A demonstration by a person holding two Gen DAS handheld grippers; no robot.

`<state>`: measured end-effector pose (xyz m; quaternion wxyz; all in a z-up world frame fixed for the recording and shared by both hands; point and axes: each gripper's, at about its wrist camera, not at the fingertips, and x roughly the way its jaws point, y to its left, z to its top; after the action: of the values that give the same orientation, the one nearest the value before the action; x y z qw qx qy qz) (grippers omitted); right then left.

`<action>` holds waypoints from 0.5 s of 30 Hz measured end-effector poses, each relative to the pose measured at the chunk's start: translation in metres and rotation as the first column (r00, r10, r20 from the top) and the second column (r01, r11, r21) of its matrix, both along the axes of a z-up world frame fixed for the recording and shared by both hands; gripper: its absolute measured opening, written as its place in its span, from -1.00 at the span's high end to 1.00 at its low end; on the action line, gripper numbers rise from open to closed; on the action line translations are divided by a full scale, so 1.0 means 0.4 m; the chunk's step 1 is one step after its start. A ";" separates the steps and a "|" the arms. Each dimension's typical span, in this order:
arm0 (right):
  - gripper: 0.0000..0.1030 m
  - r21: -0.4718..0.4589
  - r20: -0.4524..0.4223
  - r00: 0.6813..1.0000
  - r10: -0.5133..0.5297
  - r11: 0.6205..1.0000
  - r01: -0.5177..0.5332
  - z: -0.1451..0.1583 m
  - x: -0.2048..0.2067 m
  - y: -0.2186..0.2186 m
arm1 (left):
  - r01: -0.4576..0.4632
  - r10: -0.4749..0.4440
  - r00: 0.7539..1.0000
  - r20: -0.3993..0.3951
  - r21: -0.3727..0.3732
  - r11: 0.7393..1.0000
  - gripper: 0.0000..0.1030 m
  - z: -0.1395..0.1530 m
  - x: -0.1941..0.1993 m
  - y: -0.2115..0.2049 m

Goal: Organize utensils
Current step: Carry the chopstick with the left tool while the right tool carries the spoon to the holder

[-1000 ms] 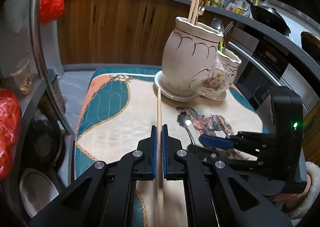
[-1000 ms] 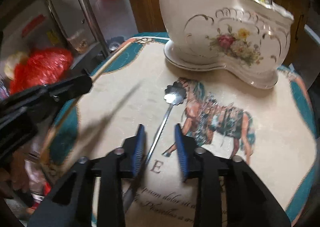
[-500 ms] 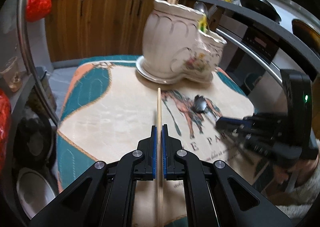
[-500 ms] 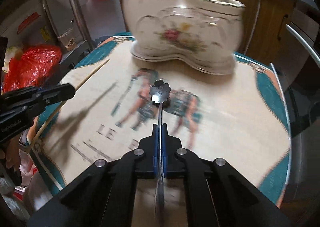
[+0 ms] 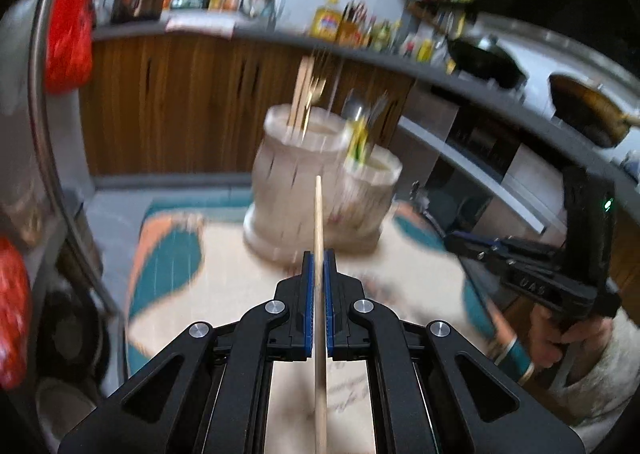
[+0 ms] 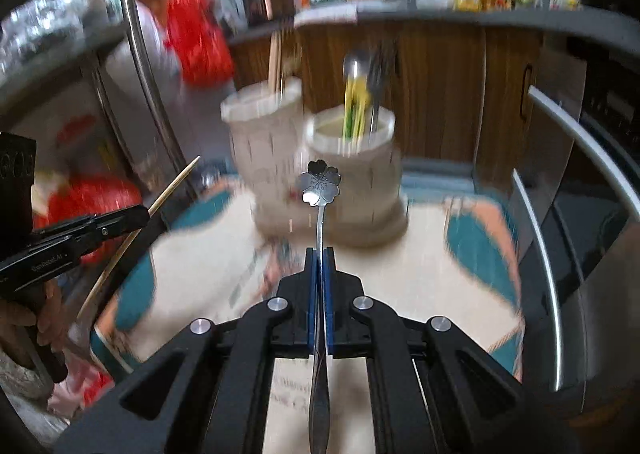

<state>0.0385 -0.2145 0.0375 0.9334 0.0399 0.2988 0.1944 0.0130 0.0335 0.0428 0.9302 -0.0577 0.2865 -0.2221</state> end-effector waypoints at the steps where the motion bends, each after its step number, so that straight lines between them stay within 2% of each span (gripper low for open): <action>1: 0.93 0.011 0.024 1.000 -0.011 1.000 0.011 0.016 0.006 -0.007 | 0.004 -0.004 1.000 0.027 -0.012 1.000 0.89 0.027 0.007 -0.003; 5: 0.93 0.076 0.083 0.995 -0.053 0.996 0.047 0.070 0.068 -0.025 | 0.003 0.002 0.994 0.112 -0.044 0.999 0.89 0.111 0.063 -0.019; 11: 0.93 0.132 0.129 0.987 -0.096 0.988 0.078 0.130 0.174 -0.025 | -0.004 0.013 0.991 0.134 -0.071 0.997 0.89 0.178 0.196 -0.054; 15: 0.93 0.177 0.180 0.975 -0.128 0.980 0.096 0.151 0.222 -0.032 | -0.009 0.034 0.981 0.193 -0.128 0.992 0.89 0.208 0.271 -0.064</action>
<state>0.1274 -0.2273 0.0980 0.9606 0.1161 0.1879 0.1687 0.1212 0.0079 0.1261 0.9506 -0.0975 0.1786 -0.2345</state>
